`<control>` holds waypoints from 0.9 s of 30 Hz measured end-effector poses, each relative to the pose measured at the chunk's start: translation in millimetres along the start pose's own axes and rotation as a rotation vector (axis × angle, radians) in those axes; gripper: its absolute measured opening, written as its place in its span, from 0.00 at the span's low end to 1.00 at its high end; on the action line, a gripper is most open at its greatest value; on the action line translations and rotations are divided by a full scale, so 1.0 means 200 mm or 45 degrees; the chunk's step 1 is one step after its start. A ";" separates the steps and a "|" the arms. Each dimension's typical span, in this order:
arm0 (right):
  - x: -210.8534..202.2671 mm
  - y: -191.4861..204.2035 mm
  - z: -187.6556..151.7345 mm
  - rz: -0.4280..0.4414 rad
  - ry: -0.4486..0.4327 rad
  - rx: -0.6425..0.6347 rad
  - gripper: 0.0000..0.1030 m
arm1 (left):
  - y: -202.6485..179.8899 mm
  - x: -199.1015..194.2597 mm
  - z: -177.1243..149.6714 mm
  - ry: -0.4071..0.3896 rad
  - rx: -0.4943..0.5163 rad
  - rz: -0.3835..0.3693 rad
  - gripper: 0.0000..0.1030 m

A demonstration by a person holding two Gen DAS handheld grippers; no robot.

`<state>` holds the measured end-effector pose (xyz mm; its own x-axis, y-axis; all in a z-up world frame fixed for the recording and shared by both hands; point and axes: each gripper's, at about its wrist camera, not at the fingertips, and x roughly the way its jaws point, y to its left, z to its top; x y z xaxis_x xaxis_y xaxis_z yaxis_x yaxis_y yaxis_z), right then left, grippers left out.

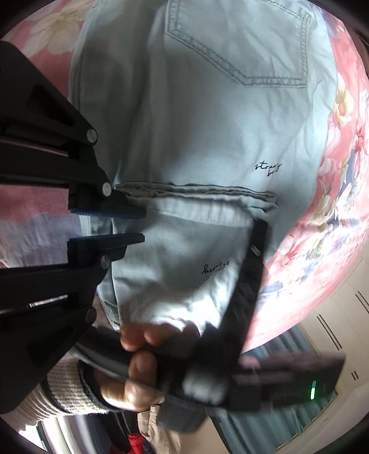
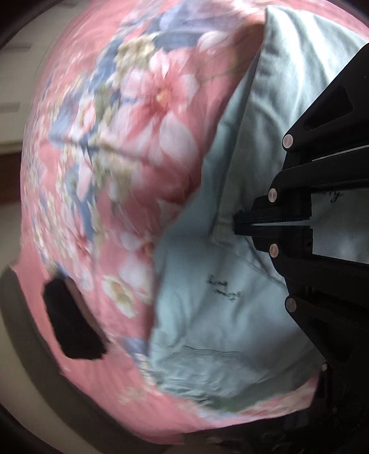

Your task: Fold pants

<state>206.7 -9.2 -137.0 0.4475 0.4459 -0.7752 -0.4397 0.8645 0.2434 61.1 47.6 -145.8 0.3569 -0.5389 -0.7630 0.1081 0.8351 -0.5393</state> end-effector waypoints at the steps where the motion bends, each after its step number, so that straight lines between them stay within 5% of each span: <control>1: -0.02 0.01 0.01 0.002 -0.022 -0.010 0.05 | 0.00 0.00 0.00 0.001 0.005 0.003 0.09; 9: 0.05 0.10 0.02 -0.050 0.110 -0.067 0.06 | 0.01 0.00 0.00 -0.001 -0.005 -0.016 0.09; 15: 0.04 0.07 0.01 -0.075 0.116 -0.056 0.07 | 0.01 0.00 0.00 -0.002 0.001 -0.020 0.09; 19: 0.03 0.08 0.00 -0.092 0.114 -0.089 0.21 | 0.02 0.00 0.00 -0.004 -0.010 -0.036 0.09; 27: 0.08 0.13 0.00 -0.164 0.144 -0.167 0.22 | 0.03 0.00 0.00 0.002 -0.013 -0.049 0.09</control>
<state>203.9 20.2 -143.5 0.4196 0.2986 -0.8572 -0.4858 0.8716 0.0658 62.3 52.2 -148.3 0.3514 -0.5706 -0.7422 0.1125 0.8128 -0.5716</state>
